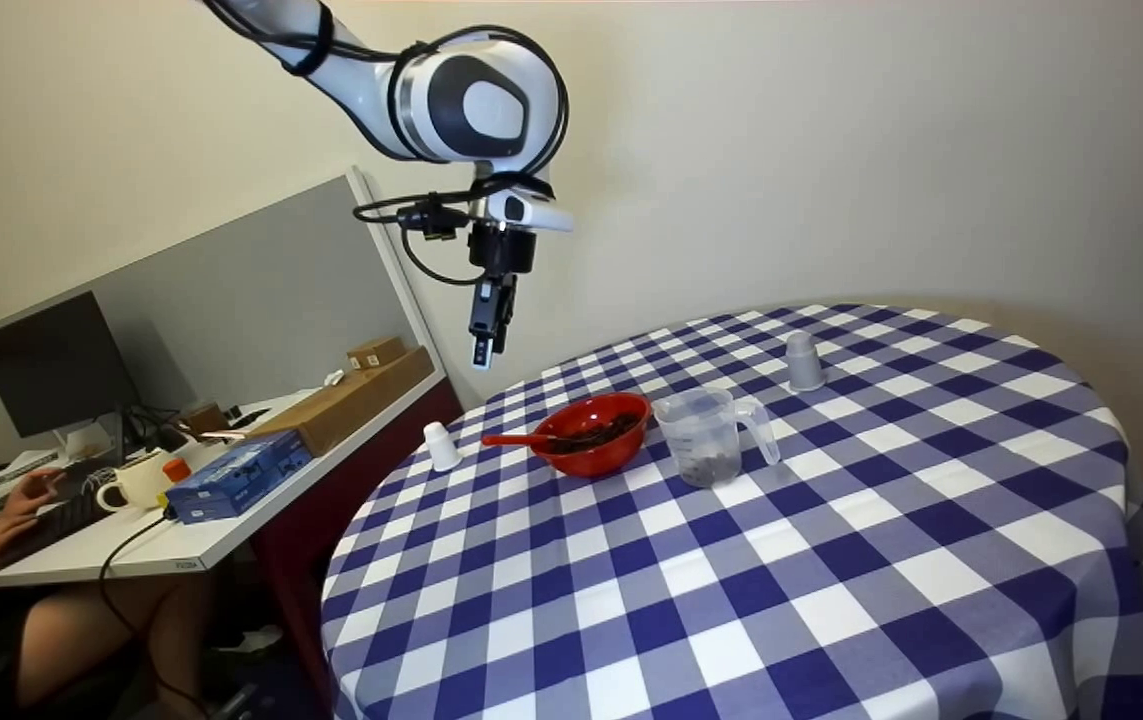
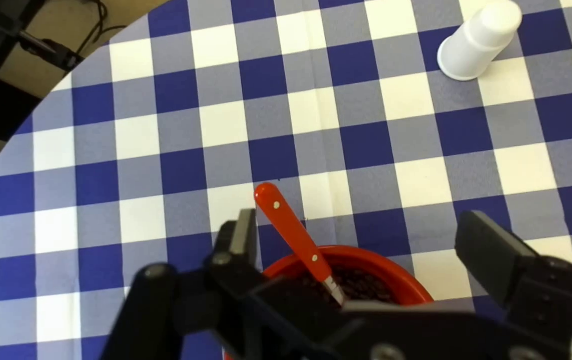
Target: Use the spoon to place some of the contents in the red bowl into the jug, pour the contents in the jug into the red bowl
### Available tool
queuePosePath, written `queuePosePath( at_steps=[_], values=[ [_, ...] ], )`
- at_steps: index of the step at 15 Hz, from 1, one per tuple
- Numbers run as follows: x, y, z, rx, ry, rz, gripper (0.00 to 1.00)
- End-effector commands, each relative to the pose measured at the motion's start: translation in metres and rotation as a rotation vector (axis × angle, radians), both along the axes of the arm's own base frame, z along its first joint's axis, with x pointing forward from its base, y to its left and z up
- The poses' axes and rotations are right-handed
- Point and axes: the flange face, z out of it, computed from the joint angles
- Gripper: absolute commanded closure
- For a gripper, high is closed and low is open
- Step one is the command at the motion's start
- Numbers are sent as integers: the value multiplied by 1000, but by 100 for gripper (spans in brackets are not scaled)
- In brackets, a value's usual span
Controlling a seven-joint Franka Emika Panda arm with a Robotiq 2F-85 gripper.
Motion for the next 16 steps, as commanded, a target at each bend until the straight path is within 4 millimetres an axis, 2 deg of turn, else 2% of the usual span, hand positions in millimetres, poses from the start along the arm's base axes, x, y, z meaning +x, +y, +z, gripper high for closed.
queuePosePath(
  at_steps=[1, 7, 16],
  values=[
    [5, 9, -22, -27, 55, 71, 0],
    [-6, 19, -60, -45, 131, 192, 0],
    [0, 8, -85, -23, 123, 280, 0]
  ],
)
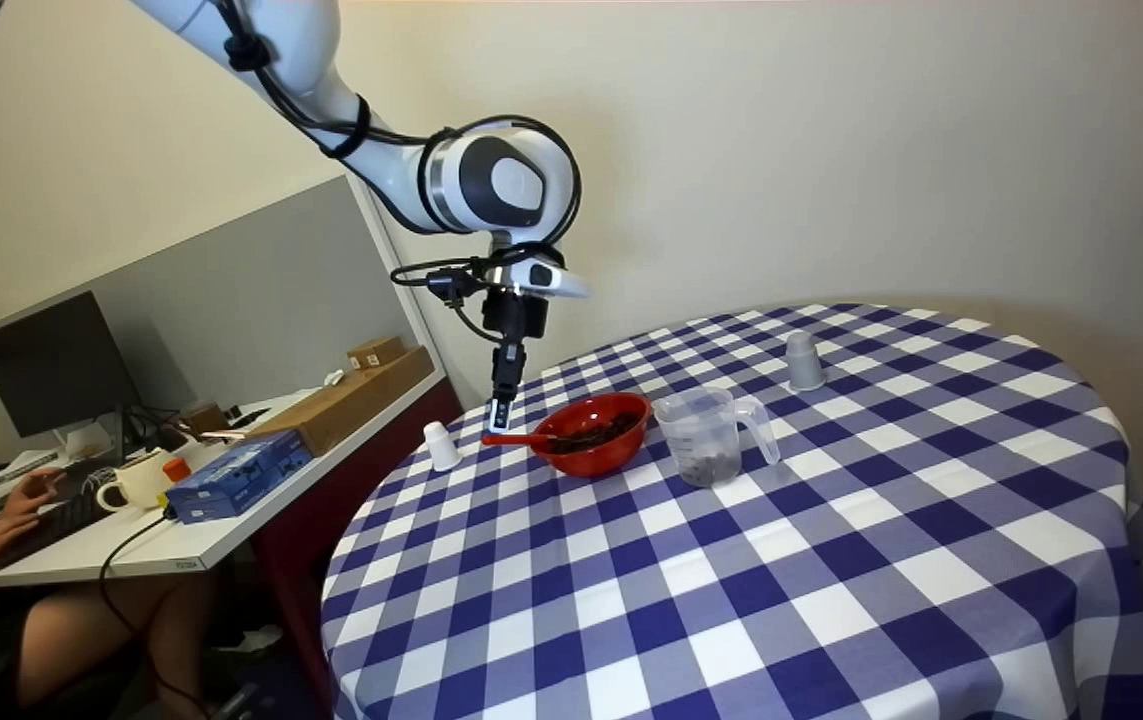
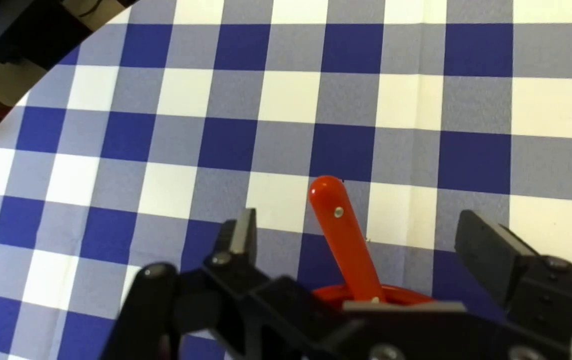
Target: Use the spoon to place some of the contents in the red bowl into the jug, pour the contents in the jug into the red bowl
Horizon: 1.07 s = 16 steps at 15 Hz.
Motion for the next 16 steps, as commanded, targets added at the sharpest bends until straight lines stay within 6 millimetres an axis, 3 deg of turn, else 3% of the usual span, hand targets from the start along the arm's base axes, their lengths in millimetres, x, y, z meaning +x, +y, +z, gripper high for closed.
queuePosePath(
  at_steps=[1, 3, 4, 5, 14, 16],
  values=[
    [6, 1, -9, 8, 14, 48, 0],
    [6, 4, -16, 8, 20, 57, 0],
    [6, 5, -19, 7, 23, 59, 6],
    [6, 7, -21, 7, 24, 63, 26],
    [7, 11, -22, 9, 23, 70, 93],
    [8, 11, -21, 12, 19, 69, 93]
  ],
)
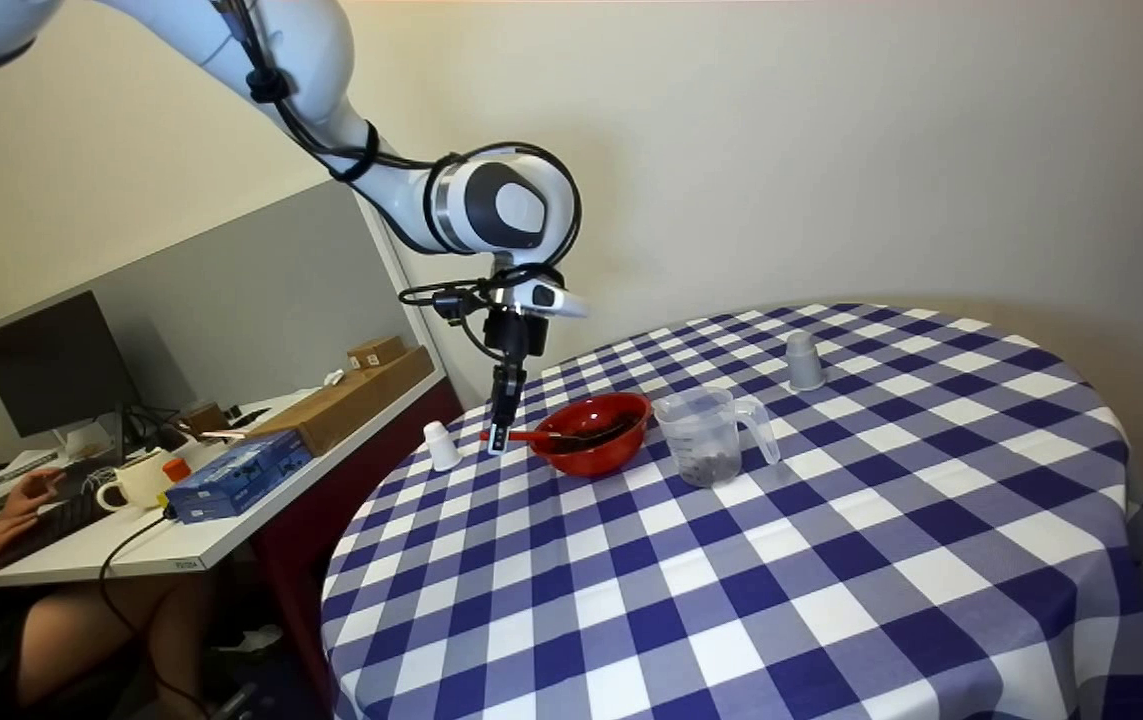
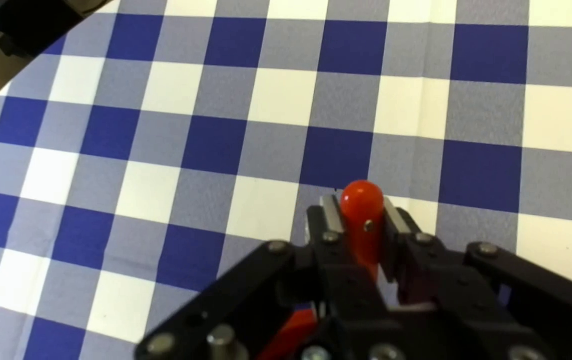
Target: Use the spoon to place some of the contents in the red bowl into the jug, pour the contents in the jug into the red bowl
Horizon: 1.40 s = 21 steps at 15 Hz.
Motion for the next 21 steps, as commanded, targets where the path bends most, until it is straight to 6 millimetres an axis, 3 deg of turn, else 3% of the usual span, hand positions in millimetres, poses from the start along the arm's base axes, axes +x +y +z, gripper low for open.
queuePosePath(
  at_steps=[1, 10, 16, 21],
  values=[
    [6, -2, 4, 12, -3, 18, 91],
    [0, 4, 18, 104, 30, 28, 91],
    [-4, -6, 32, 79, 83, 19, 91],
    [-7, -11, 30, -31, 166, 20, 91]
  ],
)
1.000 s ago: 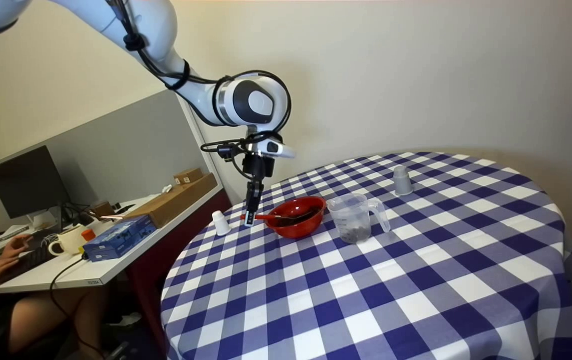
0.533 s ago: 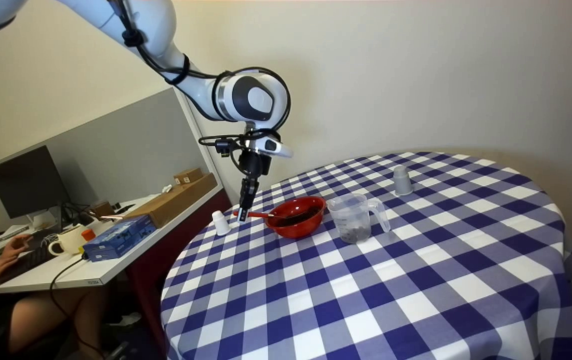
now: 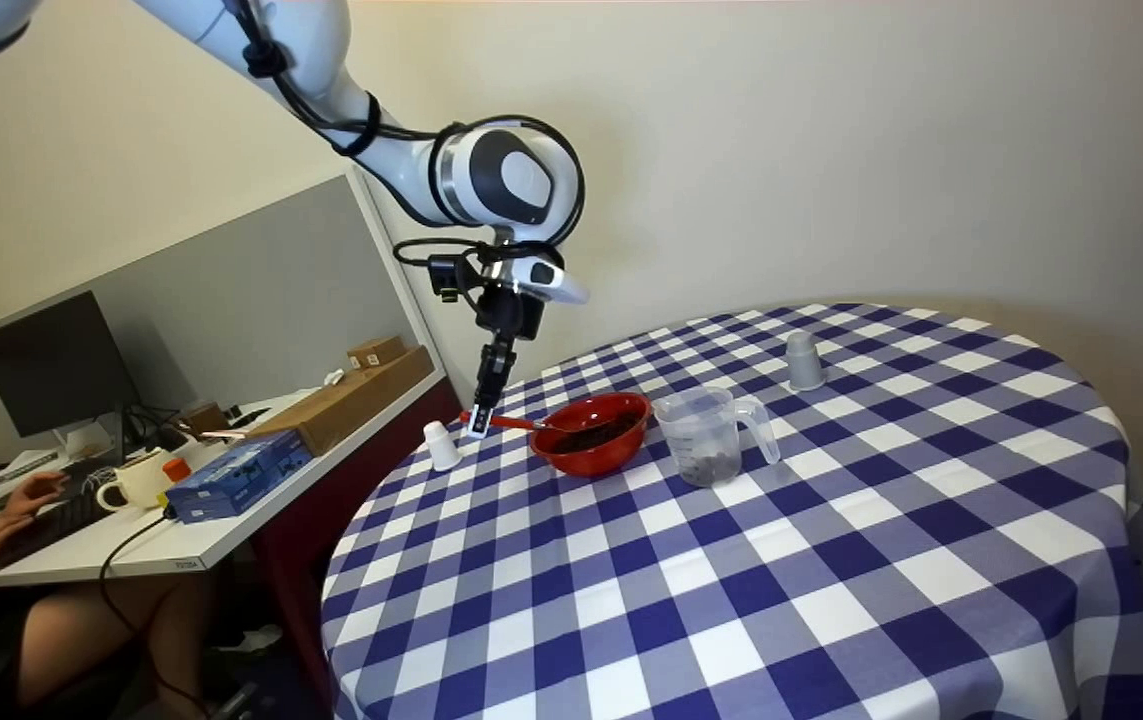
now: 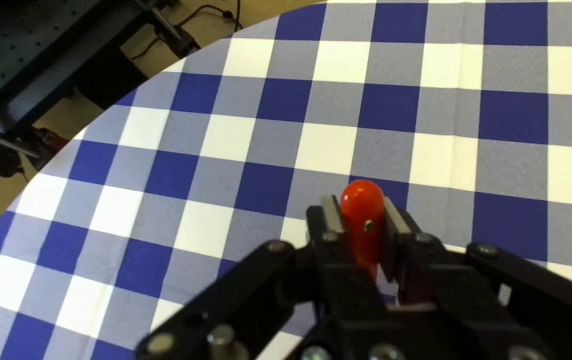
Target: Use the spoon to place some of the contents in the red bowl into the jug, pour the contents in the jug into the red bowl
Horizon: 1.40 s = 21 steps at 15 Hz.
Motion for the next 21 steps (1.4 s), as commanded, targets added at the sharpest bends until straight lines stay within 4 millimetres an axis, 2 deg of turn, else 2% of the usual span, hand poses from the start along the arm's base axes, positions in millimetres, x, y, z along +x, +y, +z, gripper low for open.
queuePosePath(
  at_steps=[1, 7, 13, 21],
  values=[
    [0, 0, 3, -96, 57, 16, 91],
    [-4, 10, -15, -237, 111, 85, 91],
    [-2, 26, -32, -287, 123, 137, 91],
    [19, 30, -28, -219, 113, 141, 91]
  ],
)
